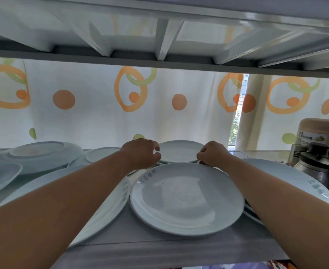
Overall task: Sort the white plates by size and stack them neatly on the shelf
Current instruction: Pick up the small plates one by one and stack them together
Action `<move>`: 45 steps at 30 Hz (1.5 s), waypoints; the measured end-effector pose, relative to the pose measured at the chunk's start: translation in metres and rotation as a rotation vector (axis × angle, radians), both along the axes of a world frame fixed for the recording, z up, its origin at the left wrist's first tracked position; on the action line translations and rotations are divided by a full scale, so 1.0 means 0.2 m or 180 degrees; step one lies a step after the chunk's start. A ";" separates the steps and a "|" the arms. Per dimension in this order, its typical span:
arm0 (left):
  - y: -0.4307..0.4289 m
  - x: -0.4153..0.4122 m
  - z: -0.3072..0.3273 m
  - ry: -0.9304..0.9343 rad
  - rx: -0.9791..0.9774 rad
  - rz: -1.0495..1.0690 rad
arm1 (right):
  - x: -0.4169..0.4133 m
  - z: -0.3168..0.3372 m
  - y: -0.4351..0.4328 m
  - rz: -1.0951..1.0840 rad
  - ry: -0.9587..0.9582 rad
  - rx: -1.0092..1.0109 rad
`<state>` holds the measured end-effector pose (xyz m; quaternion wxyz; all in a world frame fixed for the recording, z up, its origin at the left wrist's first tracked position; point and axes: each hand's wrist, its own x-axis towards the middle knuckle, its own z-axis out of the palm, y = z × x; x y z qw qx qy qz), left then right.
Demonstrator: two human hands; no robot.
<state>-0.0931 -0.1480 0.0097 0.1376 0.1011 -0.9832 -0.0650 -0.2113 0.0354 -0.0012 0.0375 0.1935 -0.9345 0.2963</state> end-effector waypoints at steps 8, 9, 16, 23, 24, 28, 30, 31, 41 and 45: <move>0.01 0.00 -0.02 0.0190 -0.0010 -0.0072 | -0.05 -0.04 -0.02 -0.0460 -0.0185 -0.0707; 0.01 0.00 -0.01 0.0223 -0.0022 -0.0074 | -0.05 -0.03 -0.03 -0.0534 -0.0244 -0.0826; 0.01 0.02 -0.01 0.0393 0.0003 -0.0085 | -0.01 0.00 -0.04 -0.0822 -0.1148 -0.2025; 0.04 0.06 0.00 0.0536 0.0045 -0.0140 | 0.01 0.05 -0.05 -0.0609 -0.1566 -0.2875; 0.05 0.06 0.01 0.0578 0.0038 -0.0154 | 0.01 0.06 -0.05 -0.0639 -0.1540 -0.2923; 0.09 0.09 0.02 0.0712 0.0058 -0.0196 | 0.06 0.07 -0.02 -0.0706 -0.1224 -0.2873; 0.12 0.11 0.02 0.0776 0.0088 -0.0203 | 0.10 0.08 0.01 -0.0657 -0.1078 -0.3033; 0.14 0.12 0.02 0.0810 0.0105 -0.0213 | 0.12 0.09 0.03 -0.0632 -0.1043 -0.3153; 0.31 0.23 0.02 0.1281 0.0450 -0.0334 | 0.34 0.11 0.27 -0.0619 -0.0933 -0.3754; 0.42 0.27 0.01 0.1310 0.0617 -0.0486 | 0.44 0.13 0.42 -0.0618 -0.0795 -0.3836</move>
